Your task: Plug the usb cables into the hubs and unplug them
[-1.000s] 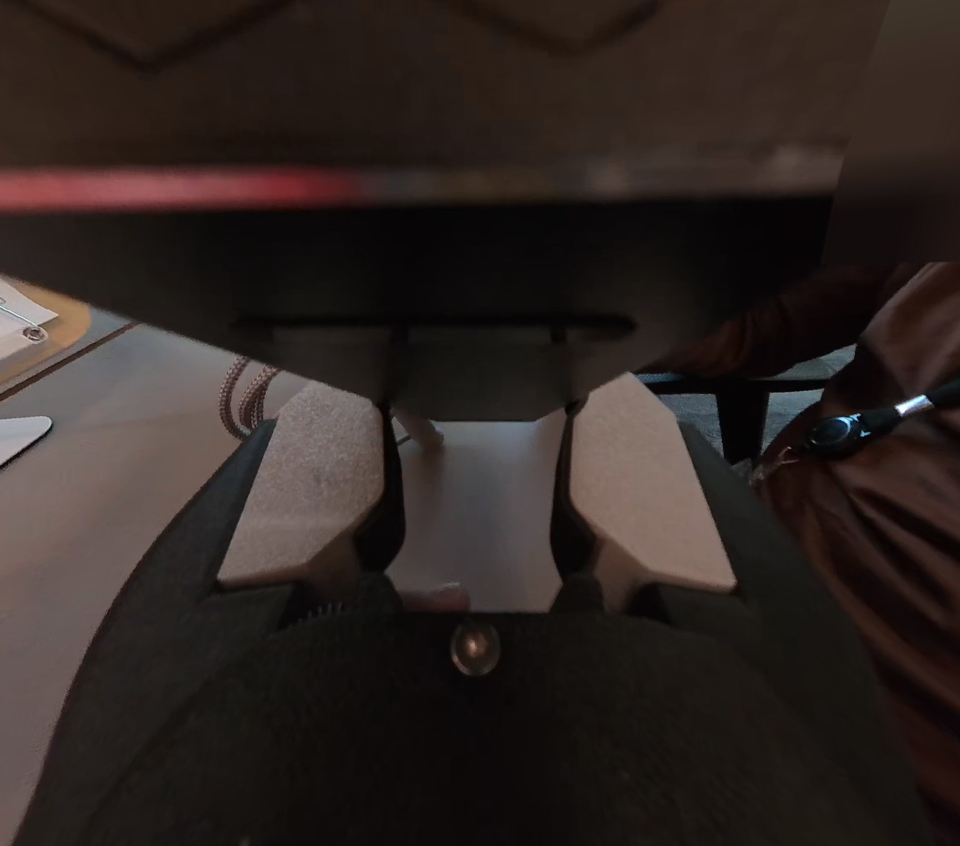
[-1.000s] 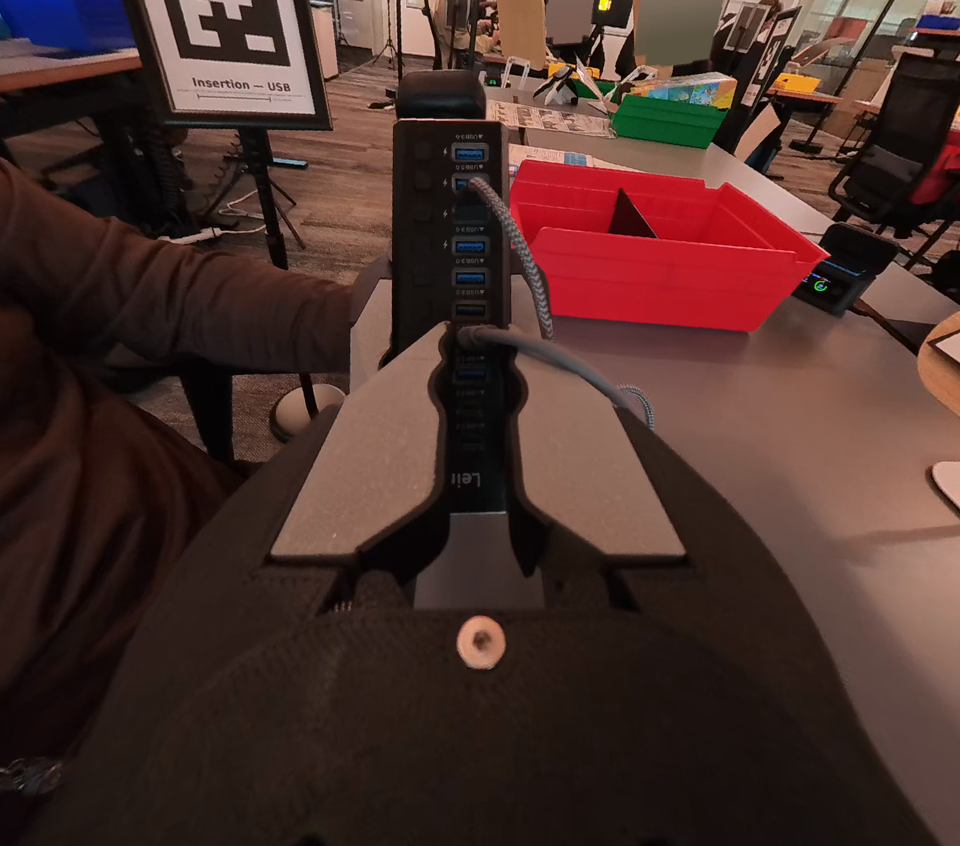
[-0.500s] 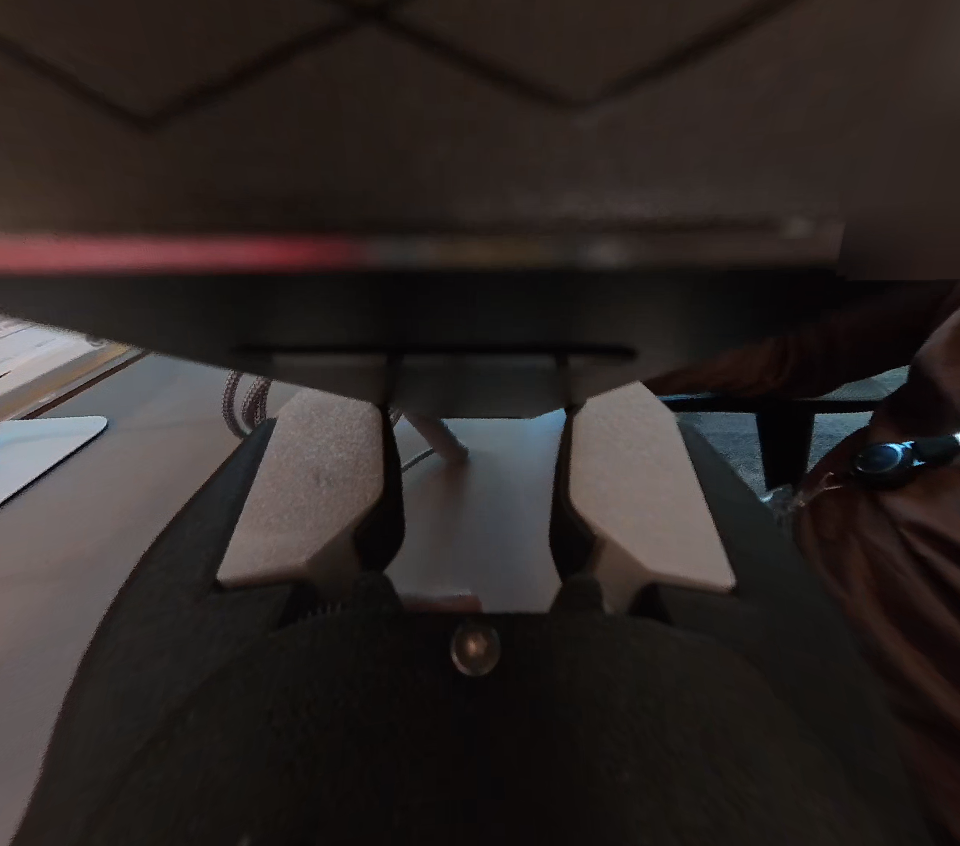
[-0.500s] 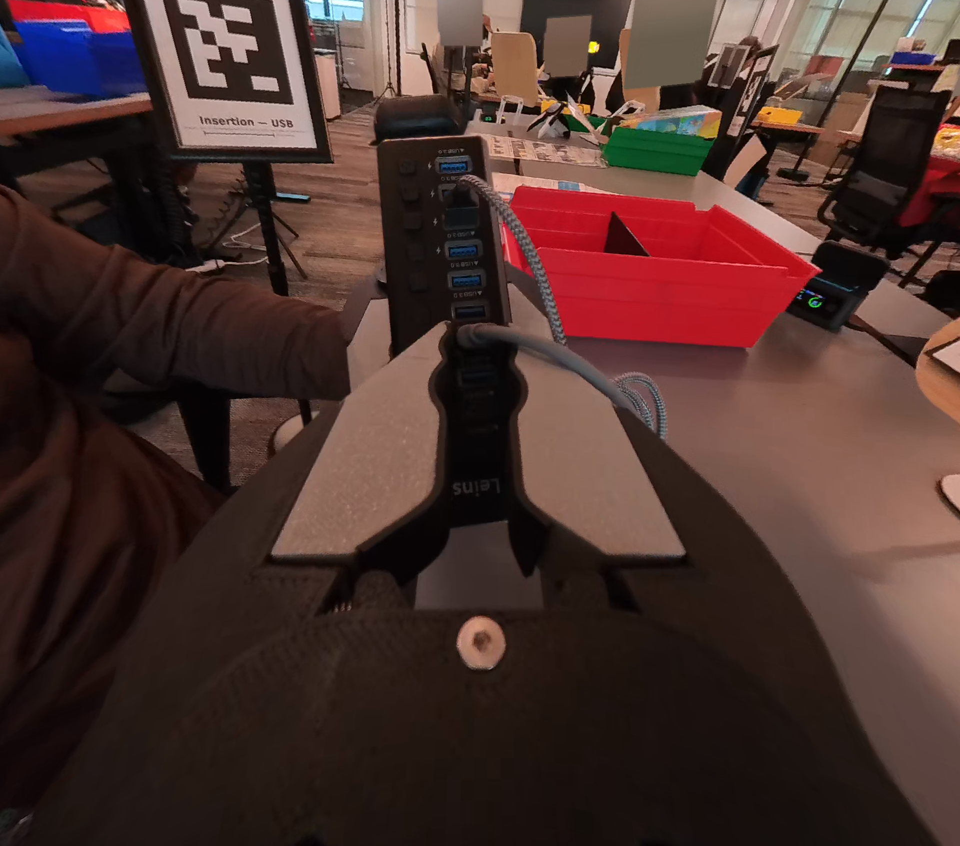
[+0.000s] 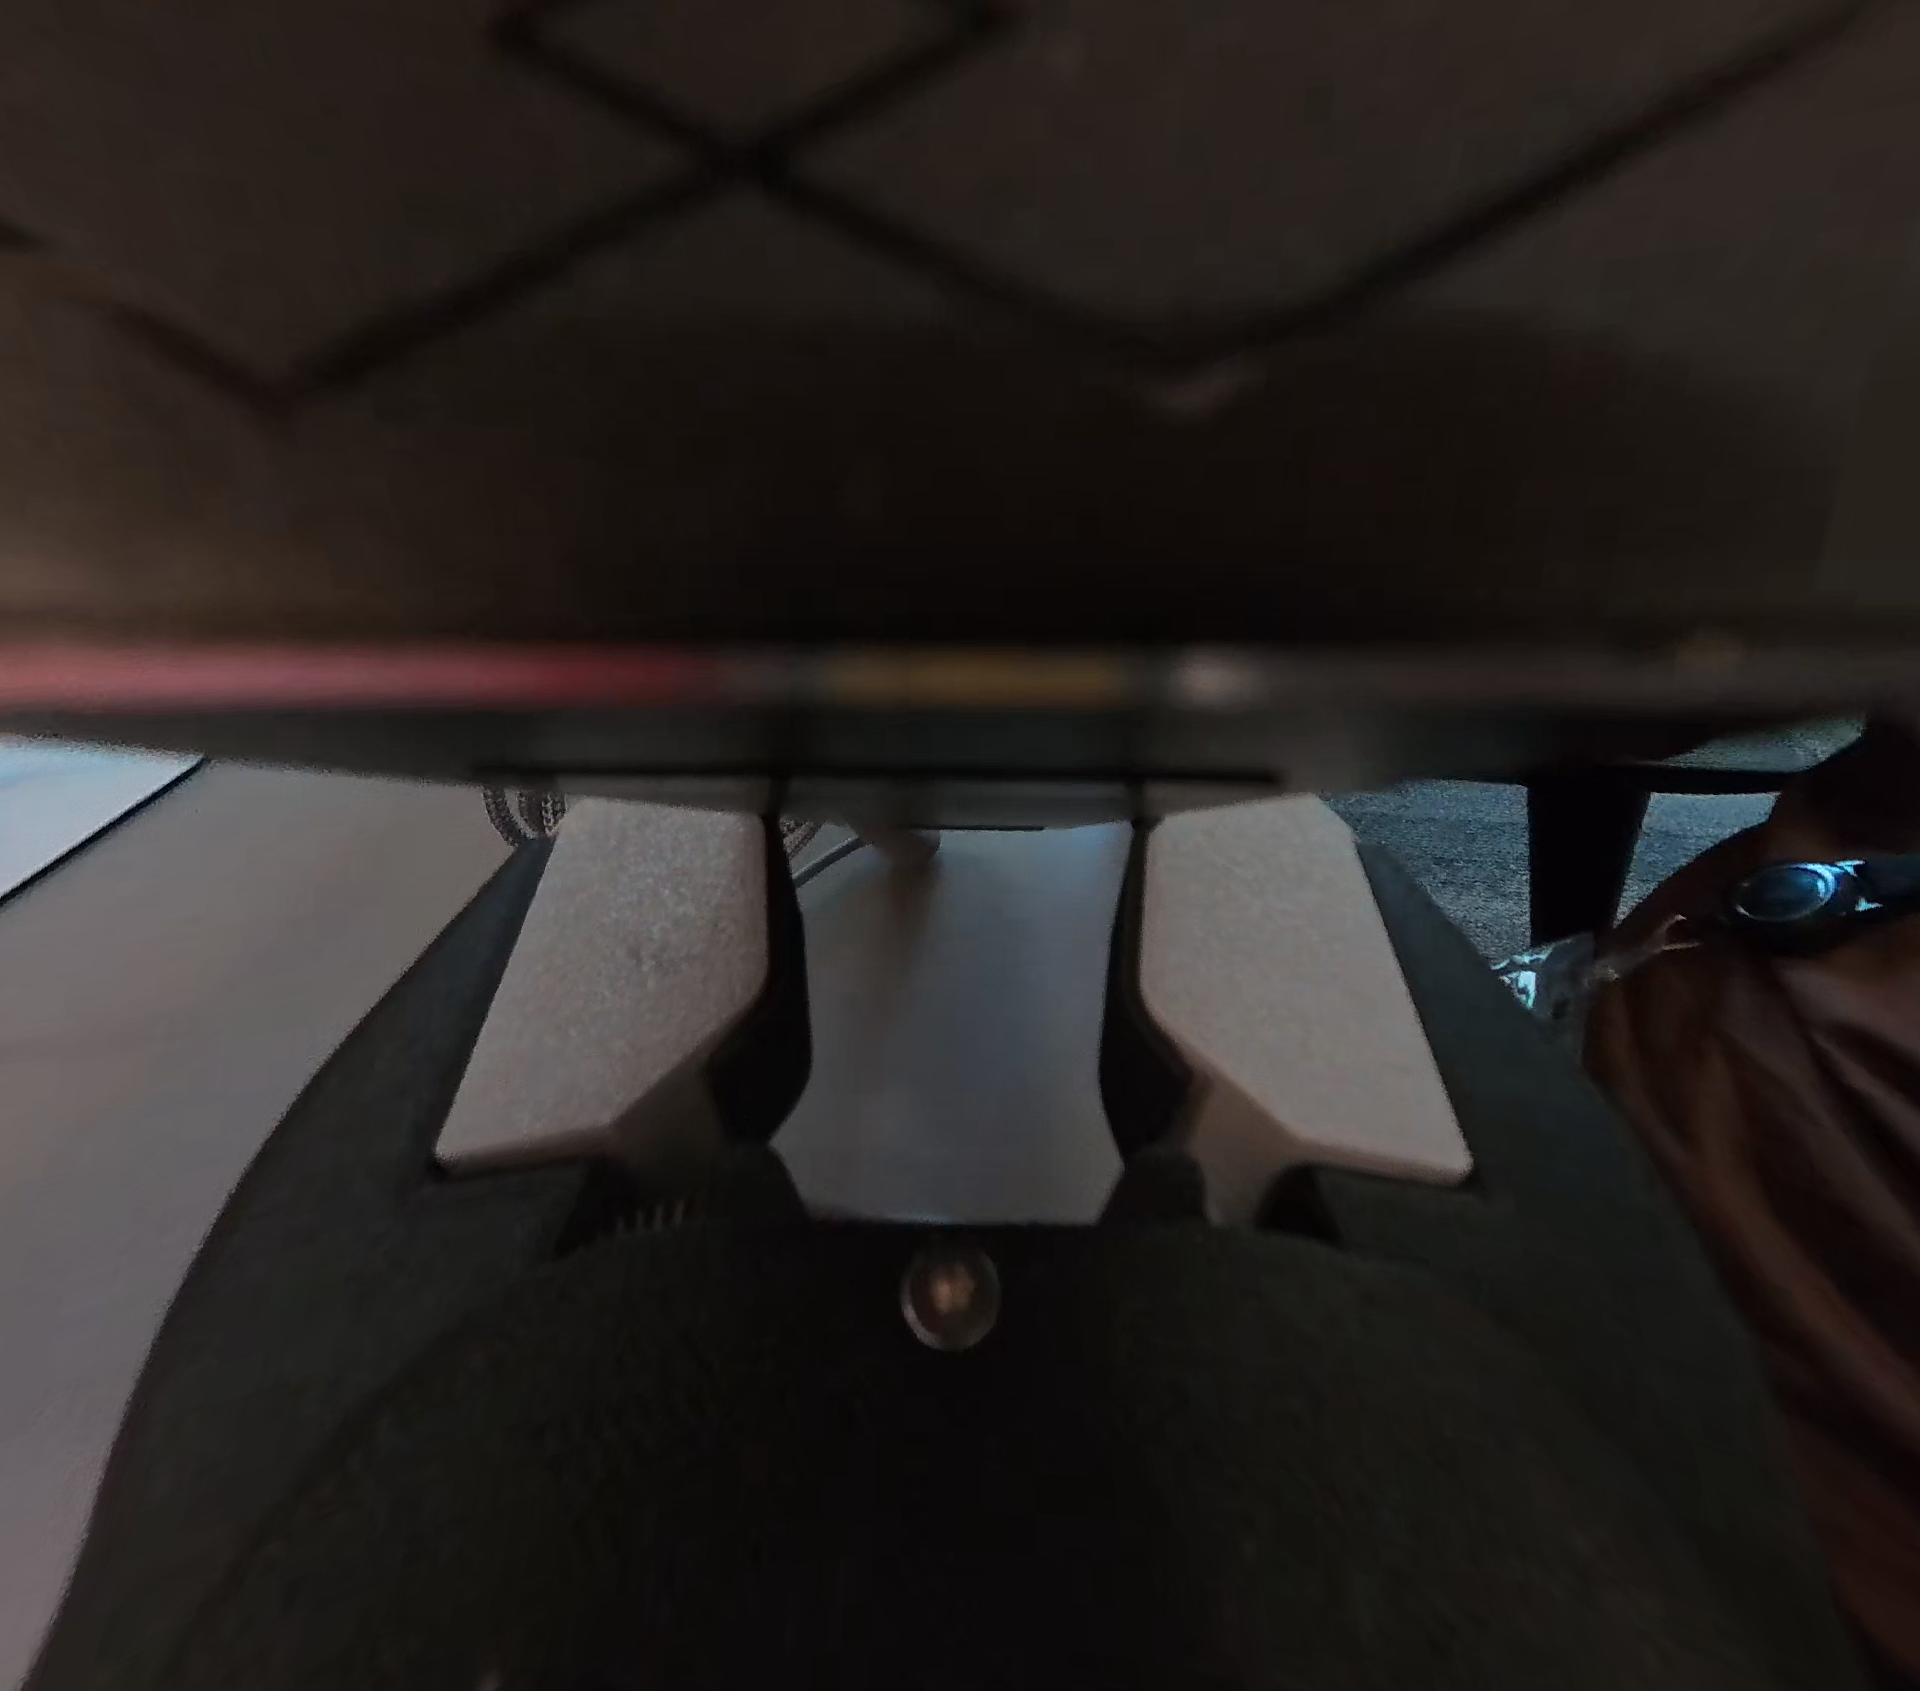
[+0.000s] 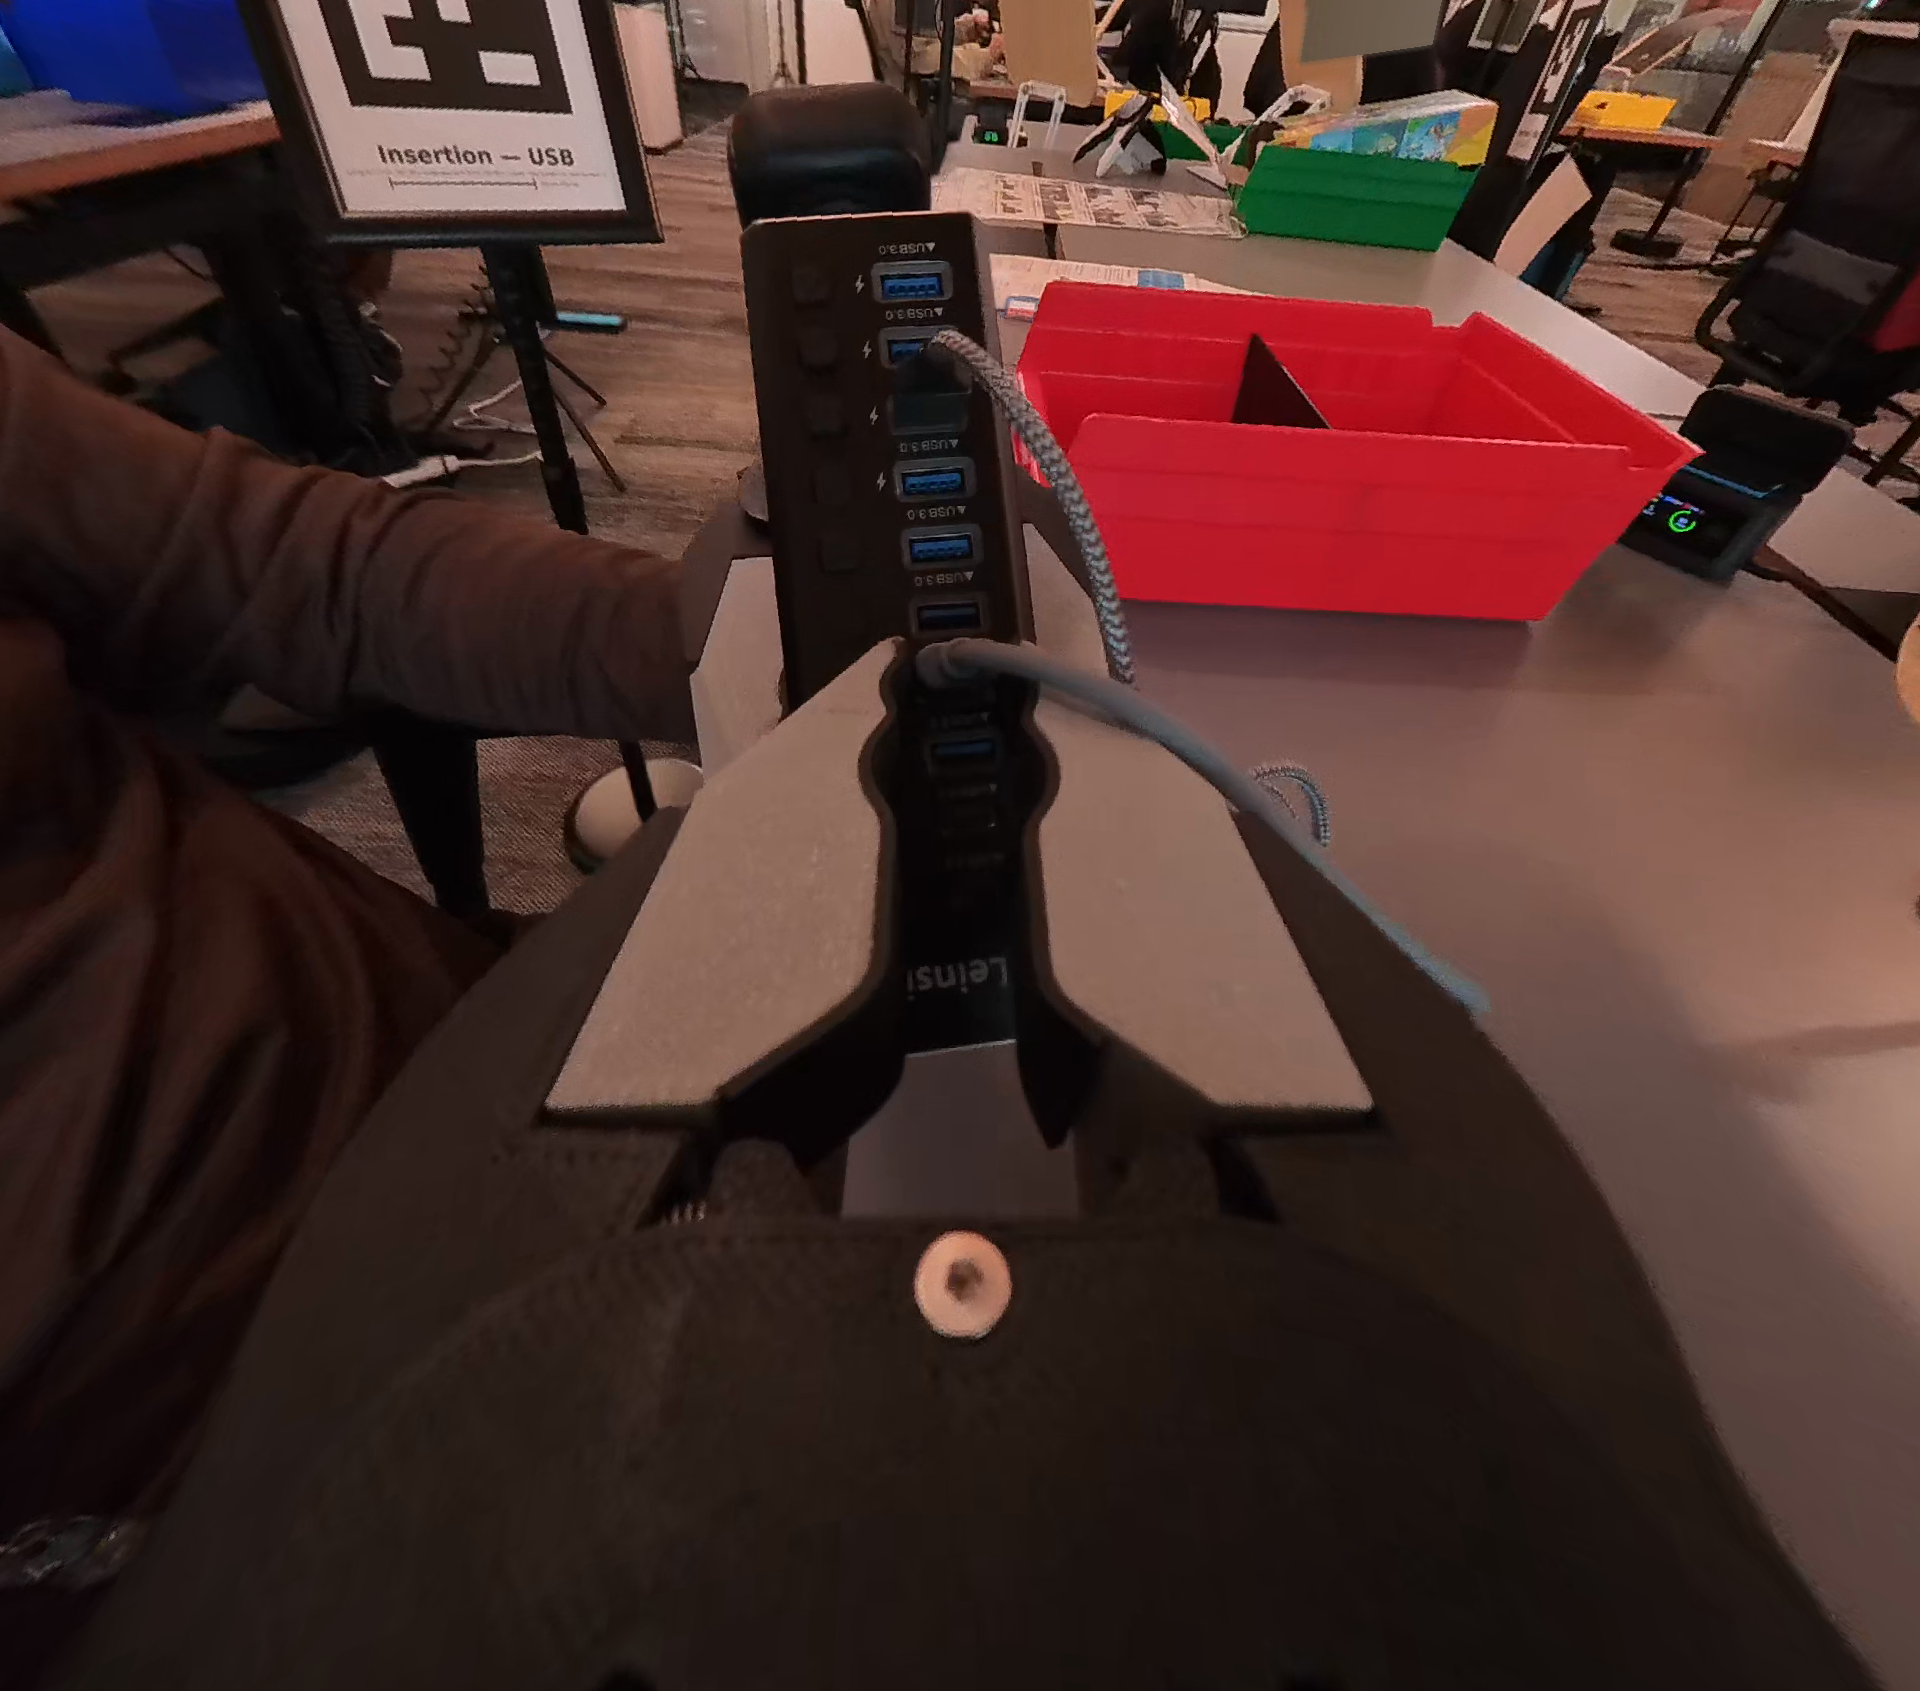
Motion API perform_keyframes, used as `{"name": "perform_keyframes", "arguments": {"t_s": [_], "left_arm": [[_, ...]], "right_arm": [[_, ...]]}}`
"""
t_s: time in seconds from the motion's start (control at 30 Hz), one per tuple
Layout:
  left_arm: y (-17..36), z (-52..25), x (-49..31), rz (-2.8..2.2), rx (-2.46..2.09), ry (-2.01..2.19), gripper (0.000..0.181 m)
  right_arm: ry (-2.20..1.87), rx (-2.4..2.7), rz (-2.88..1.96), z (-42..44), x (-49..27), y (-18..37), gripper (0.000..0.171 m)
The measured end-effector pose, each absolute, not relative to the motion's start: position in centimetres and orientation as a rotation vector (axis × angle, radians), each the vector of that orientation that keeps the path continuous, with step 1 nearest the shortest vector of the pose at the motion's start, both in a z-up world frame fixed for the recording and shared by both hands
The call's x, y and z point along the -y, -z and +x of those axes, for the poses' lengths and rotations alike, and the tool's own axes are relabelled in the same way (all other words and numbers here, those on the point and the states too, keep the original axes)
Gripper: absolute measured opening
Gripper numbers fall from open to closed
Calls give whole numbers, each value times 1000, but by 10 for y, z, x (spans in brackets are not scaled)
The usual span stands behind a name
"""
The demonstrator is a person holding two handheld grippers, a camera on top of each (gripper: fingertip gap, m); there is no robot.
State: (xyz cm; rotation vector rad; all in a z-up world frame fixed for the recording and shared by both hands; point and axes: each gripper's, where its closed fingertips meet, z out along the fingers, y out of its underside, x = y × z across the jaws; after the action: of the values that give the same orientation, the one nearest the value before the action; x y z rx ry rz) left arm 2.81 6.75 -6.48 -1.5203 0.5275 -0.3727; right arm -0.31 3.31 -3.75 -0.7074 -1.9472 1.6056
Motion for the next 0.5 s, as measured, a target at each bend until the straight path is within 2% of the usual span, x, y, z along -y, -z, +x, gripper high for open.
{"name": "perform_keyframes", "arguments": {"t_s": [0.27,0.33,0.4,0.5], "left_arm": [[57,29,-69,-1481,-500,386,67],[58,26,-70,-1487,-491,382,66],[58,27,-70,-1489,-491,384,67],[60,26,-71,-1497,-489,368,67]], "right_arm": [[-1710,1981,-873,-1,-37,29,15],[-1705,1973,-873,1,-41,27,20],[-1685,1966,-867,1,-45,28,12],[-1732,1957,-886,0,-45,28,13]]}}
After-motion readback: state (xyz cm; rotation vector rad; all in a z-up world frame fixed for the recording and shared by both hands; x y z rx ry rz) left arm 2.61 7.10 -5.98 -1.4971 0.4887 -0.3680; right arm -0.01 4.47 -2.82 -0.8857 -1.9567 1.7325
